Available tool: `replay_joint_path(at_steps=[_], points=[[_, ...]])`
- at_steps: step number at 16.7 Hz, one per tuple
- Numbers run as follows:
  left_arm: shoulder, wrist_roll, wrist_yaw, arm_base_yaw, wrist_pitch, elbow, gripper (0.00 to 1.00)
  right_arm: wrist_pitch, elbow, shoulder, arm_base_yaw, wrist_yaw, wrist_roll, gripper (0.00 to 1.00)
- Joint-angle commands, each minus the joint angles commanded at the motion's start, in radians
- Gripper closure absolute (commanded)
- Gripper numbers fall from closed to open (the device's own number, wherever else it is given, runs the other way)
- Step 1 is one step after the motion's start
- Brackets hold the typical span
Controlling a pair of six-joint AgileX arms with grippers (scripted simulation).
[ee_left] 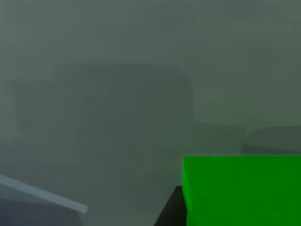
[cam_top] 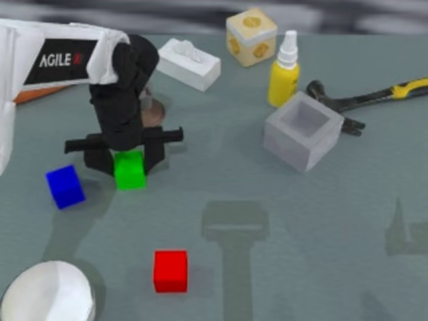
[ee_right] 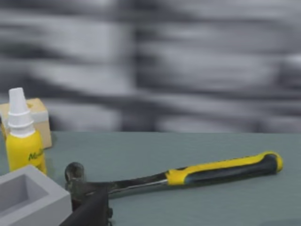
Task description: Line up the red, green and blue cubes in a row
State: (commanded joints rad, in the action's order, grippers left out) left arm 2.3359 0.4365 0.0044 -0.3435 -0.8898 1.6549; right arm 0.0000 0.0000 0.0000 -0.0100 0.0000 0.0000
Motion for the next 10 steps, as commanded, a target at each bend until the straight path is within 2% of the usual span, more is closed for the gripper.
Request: replay_joint_path(at_steps=[1, 2, 10], points=[[0.0, 0.0, 0.0, 0.0, 0.0, 0.0, 0.98, 0.0, 0.0, 0.0, 0.0, 0.0, 0.0, 0.0], [0.0, 0.0, 0.0, 0.0, 0.0, 0.0, 1.0, 0.0, 0.0, 0.0, 0.0, 0.0, 0.0, 0.0], [-0.01, -0.004, -0.003, 0.002, -0.004, 0.001, 1.0, 0.0, 0.0, 0.0, 0.0, 0.0, 0.0, 0.0]])
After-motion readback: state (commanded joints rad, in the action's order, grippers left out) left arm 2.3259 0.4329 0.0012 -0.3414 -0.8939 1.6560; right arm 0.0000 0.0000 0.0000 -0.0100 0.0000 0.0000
